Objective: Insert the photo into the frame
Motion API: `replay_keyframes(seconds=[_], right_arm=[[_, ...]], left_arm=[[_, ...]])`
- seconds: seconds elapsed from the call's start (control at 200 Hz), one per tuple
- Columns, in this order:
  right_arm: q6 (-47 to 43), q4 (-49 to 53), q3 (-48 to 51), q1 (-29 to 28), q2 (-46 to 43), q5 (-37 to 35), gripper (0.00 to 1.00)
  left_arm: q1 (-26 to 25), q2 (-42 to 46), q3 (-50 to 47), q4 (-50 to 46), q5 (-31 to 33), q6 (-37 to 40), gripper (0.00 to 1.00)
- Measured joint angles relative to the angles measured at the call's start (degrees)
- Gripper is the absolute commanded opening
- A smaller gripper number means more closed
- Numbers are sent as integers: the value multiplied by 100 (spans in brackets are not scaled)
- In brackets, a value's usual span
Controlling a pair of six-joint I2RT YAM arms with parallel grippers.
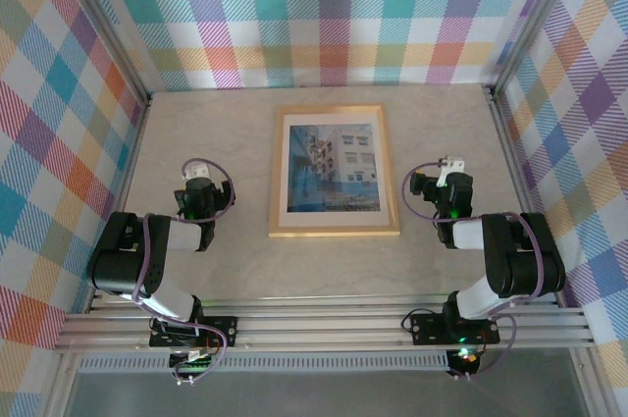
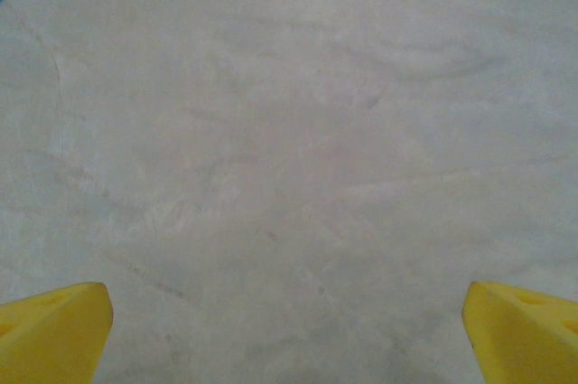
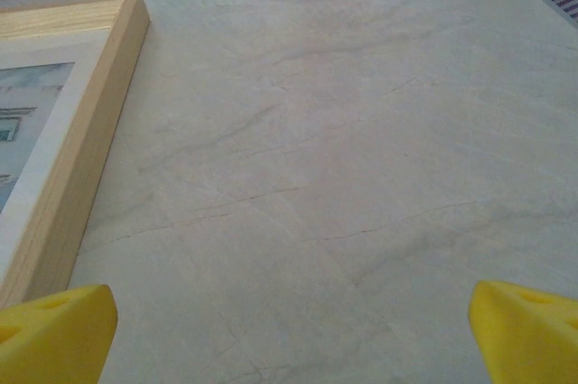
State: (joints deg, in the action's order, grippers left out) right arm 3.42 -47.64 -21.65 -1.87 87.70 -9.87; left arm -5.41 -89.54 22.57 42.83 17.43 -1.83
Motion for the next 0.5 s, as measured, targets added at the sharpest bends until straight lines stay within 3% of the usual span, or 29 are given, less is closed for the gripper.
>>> replay_keyframes(seconds=[0.5], right_arm=[[-116,7,-11,0,0,308,99]], left_arm=[[-15,0,2,258,0,20,100]])
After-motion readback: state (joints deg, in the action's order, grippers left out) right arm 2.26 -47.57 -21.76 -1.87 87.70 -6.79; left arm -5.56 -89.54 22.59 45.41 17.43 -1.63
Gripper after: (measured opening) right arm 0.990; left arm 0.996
